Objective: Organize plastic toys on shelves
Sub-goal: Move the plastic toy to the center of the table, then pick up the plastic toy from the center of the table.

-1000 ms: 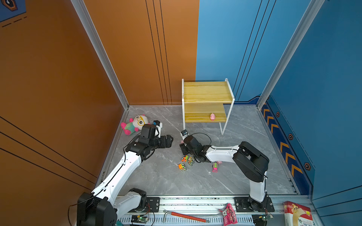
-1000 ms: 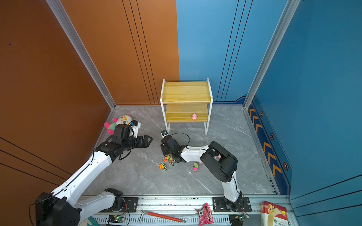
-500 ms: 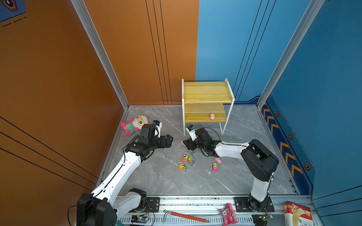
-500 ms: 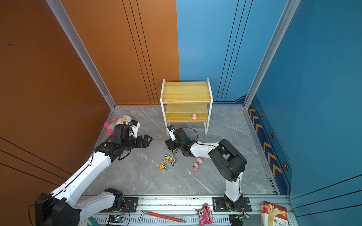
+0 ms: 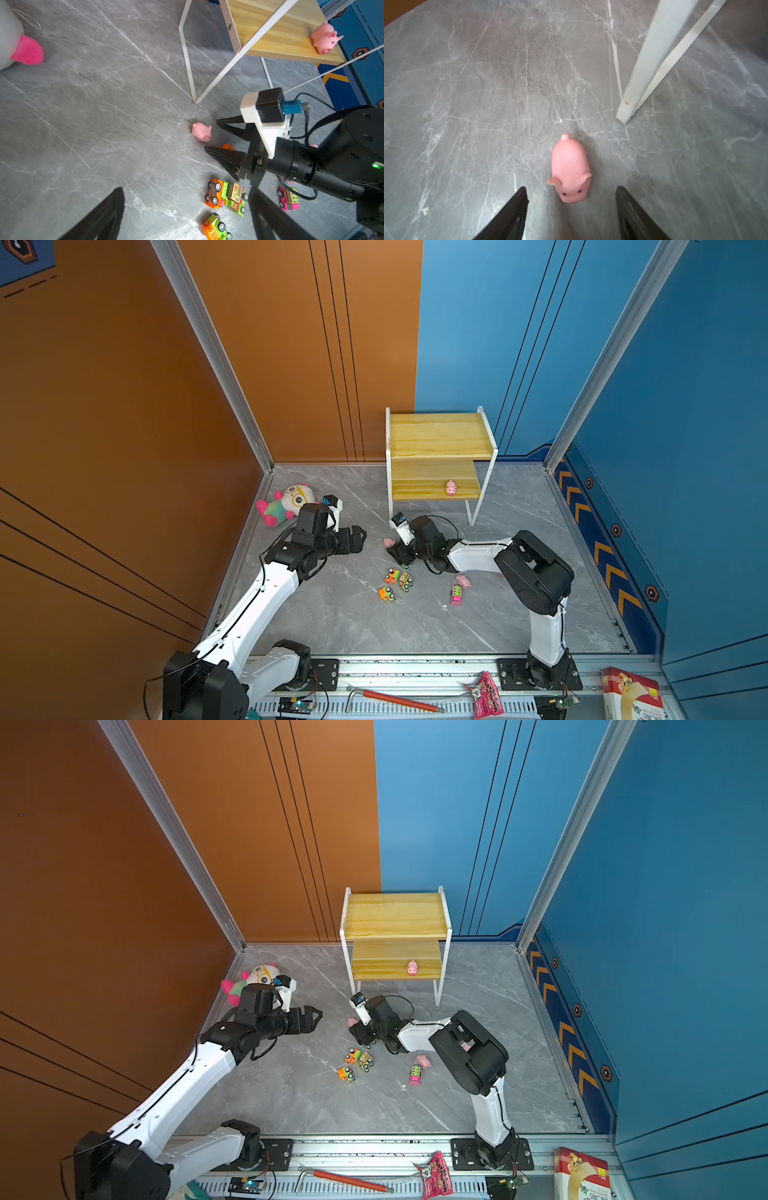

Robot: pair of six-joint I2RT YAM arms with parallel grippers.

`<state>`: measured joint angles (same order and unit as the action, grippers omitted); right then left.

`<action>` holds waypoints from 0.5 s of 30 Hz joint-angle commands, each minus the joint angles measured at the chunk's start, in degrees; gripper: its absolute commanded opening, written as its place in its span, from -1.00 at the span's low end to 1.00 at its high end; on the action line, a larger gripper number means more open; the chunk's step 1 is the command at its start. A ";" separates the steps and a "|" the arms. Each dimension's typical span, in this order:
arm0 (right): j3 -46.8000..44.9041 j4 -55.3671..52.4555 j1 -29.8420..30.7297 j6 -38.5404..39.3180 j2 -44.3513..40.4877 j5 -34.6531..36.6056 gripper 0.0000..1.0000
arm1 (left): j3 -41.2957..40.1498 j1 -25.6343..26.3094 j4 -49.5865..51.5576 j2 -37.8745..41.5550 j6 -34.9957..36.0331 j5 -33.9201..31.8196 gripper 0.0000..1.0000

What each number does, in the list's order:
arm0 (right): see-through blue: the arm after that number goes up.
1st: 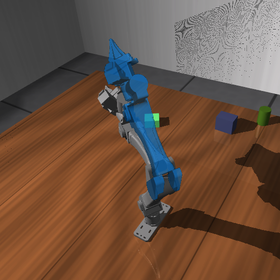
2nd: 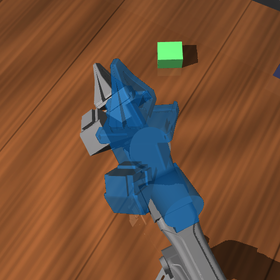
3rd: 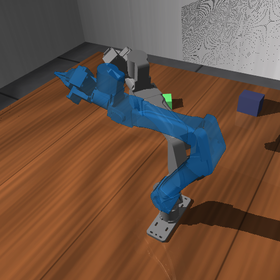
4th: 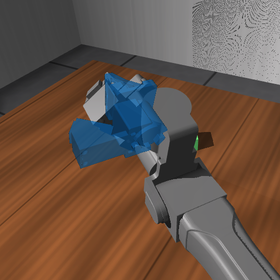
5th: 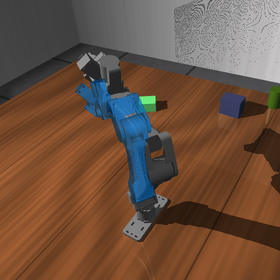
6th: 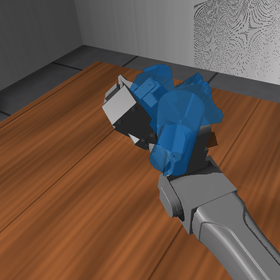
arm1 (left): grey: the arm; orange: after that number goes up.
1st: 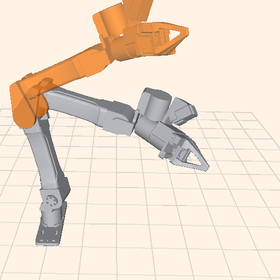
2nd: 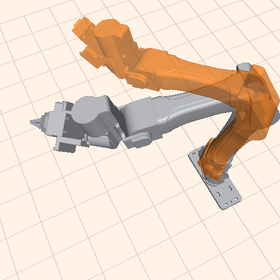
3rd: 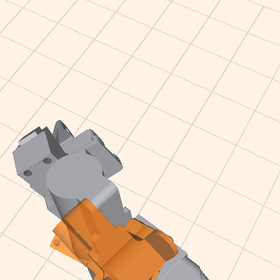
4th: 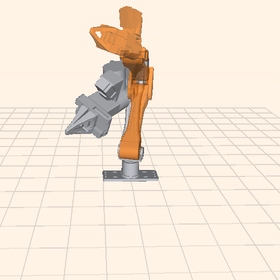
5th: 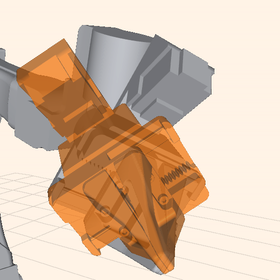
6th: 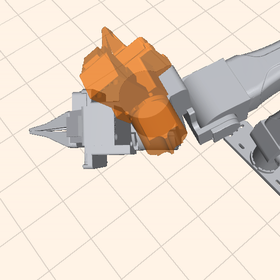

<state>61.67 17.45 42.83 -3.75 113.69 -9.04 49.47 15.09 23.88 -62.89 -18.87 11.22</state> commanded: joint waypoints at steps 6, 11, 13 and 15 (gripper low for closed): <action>3.87 -1.40 0.35 1.70 2.77 0.78 0.27 | -0.71 -0.59 -0.24 0.99 0.06 1.34 0.87; 5.46 -2.12 0.59 1.90 4.19 0.44 0.20 | -0.78 -0.77 -0.24 1.00 0.07 1.28 0.87; 5.81 -2.51 0.66 1.95 4.69 0.45 0.17 | -0.78 -0.81 -0.24 0.98 0.07 1.26 0.87; 6.01 -2.86 0.78 2.08 4.79 0.83 0.13 | -0.75 -0.85 -0.32 0.93 0.06 1.40 0.87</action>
<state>66.37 16.45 43.18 -2.70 117.69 -8.95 49.47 14.87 23.79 -62.89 -18.87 11.25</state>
